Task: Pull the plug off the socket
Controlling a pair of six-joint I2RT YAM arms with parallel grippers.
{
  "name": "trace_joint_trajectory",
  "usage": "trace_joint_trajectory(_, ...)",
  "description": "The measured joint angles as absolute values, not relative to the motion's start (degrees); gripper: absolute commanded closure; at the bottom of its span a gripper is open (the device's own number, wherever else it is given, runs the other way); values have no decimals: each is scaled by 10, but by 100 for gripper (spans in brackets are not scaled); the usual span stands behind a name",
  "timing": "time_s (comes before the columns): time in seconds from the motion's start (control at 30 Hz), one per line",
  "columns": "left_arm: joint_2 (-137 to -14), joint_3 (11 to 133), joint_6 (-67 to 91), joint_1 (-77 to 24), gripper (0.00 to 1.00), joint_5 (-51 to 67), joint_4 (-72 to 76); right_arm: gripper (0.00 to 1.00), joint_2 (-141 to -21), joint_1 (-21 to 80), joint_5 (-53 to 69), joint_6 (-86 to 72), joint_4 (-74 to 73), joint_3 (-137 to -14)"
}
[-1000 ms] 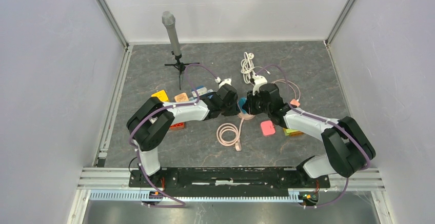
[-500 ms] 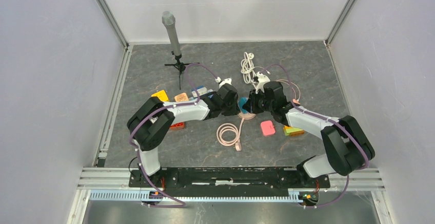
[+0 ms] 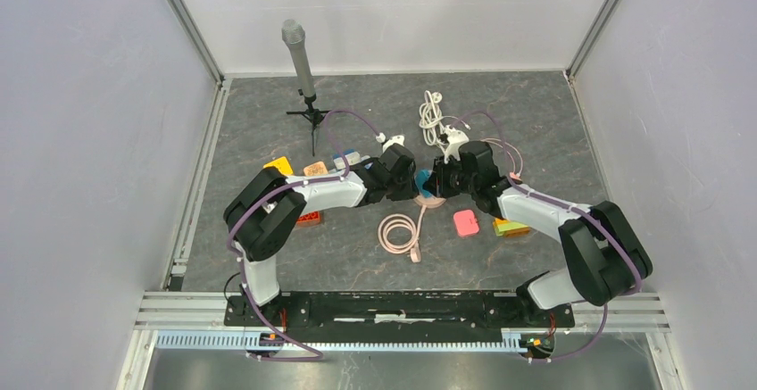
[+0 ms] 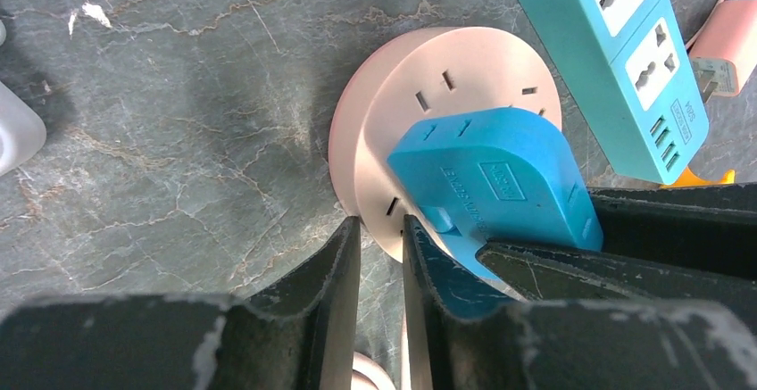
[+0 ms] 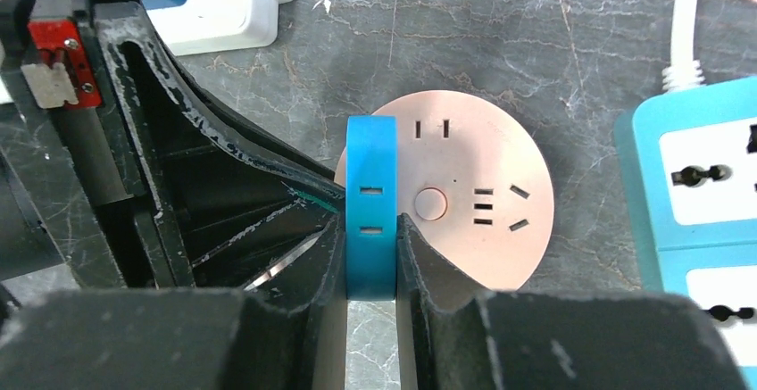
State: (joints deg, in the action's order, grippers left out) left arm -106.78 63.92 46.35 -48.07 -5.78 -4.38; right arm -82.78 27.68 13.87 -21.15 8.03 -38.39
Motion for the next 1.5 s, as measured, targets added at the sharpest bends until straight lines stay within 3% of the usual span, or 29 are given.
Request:
trace_joint_trajectory(0.03, -1068, 640, 463, -481, 69, -57, -44, 97, -828, 279, 135, -202, 79, -385)
trace_joint_trajectory(0.1, -1070, 642, 463, -481, 68, -56, -45, 75, -831, 282, 127, -185, 70, -392)
trace_joint_trajectory(0.17, -1070, 642, 463, -481, 68, -56, -45, 59, -833, 286, 119, -173, 58, -402)
trace_joint_trajectory(0.3, -1071, 644, 463, -481, 68, -55, -46, 50, -838, 291, 106, -156, 49, -420)
trace_joint_trajectory(0.7, -1072, 646, 463, -479, 68, -55, -49, 63, -880, 291, 103, -151, 53, -445)
trace_joint_trajectory(0.73, -1072, 646, 463, -479, 68, -55, -49, 68, -880, 291, 103, -150, 53, -445)
trace_joint_trajectory(0.8, -1072, 646, 463, -479, 68, -55, -49, 92, -880, 291, 104, -148, 52, -444)
trace_joint_trajectory(0.83, -1072, 646, 463, -479, 68, -55, -49, 99, -880, 291, 105, -147, 51, -444)
trace_joint_trajectory(1.5, -1073, 645, 463, -477, 68, -49, -47, 100, -872, 251, 177, -183, 50, -432)
